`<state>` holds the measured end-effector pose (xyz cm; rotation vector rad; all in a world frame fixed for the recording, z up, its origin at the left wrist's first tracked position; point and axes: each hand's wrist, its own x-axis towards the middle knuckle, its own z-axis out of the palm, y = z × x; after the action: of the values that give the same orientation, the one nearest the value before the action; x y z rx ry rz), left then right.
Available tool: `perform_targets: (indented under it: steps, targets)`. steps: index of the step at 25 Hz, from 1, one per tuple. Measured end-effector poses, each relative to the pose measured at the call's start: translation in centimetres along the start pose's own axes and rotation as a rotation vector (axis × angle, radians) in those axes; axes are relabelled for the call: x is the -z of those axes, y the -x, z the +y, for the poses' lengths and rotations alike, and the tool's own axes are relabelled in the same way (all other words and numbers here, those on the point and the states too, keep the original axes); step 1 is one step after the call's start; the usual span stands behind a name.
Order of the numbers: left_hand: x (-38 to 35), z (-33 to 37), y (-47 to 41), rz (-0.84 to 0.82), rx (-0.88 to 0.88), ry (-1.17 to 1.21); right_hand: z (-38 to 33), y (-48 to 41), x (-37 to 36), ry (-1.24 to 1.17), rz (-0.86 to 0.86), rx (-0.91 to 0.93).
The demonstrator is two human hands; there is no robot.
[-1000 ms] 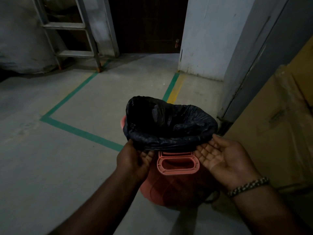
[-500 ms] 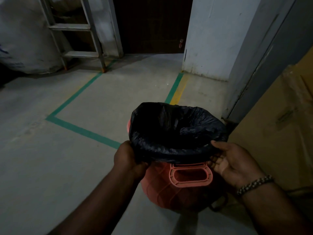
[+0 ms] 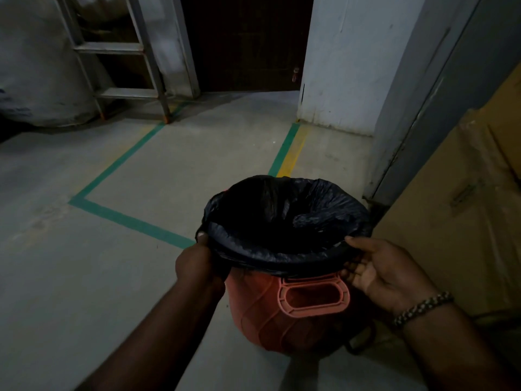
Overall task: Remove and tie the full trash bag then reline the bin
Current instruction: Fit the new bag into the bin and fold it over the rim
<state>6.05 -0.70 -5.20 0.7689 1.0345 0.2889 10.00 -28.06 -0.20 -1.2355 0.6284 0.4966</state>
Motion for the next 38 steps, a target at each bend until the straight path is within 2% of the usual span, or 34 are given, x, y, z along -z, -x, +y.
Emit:
perform_targets:
  steps: [3,4,5,7,9,10,11,12,14,16,18,22,25,29,38]
  targets:
    - [0.3,0.4,-0.4,-0.007,0.125,0.075,0.0,-0.1,0.1,0.005,-0.004,0.016]
    - [0.4,0.3,-0.7,0.032,0.129,0.130,-0.1,-0.2,0.2,0.009,-0.005,0.022]
    - [0.5,0.5,-0.5,0.076,0.100,0.084,-0.1,-0.2,0.3,0.012,-0.007,0.028]
    - [0.2,0.5,-0.6,0.091,0.105,-0.005,-0.2,-0.4,0.6,0.015,-0.011,0.040]
    - [0.2,0.8,-0.6,0.066,0.028,-0.079,-0.3,-0.7,0.9,0.016,0.002,0.051]
    - [0.0,1.4,-0.4,0.083,0.080,-0.028,-0.4,-0.9,1.1,0.022,0.017,0.059]
    - [0.2,1.4,-0.9,0.107,0.042,-0.037,-0.4,-1.1,1.3,0.023,0.030,0.065]
    - [-0.1,1.7,-0.2,0.038,0.045,-0.041,-0.4,-1.2,1.5,0.022,0.037,0.070]
    - [-0.1,2.0,0.6,-0.011,-0.021,-0.225,-0.3,-1.6,2.0,0.026,0.045,0.077]
    - [0.0,2.0,-0.1,-0.013,0.048,0.061,-0.3,-1.8,2.1,0.037,0.051,0.087]
    - [0.0,2.3,0.1,-0.001,0.067,-0.047,-0.3,-1.9,2.1,0.061,0.052,0.110]
    - [-0.4,2.6,0.9,-0.133,0.011,-0.259,-0.6,-1.4,2.1,0.021,0.032,0.148]
    - [-0.4,2.2,1.3,-0.175,0.015,-0.242,-0.6,-1.2,2.2,-0.025,0.041,0.169]
    - [0.5,1.3,0.3,-0.078,0.010,-0.219,-0.6,-1.1,2.5,-0.045,0.066,0.216]
    - [0.9,1.1,1.0,-0.110,0.041,-0.098,-0.6,-1.1,2.8,0.000,0.128,0.313]
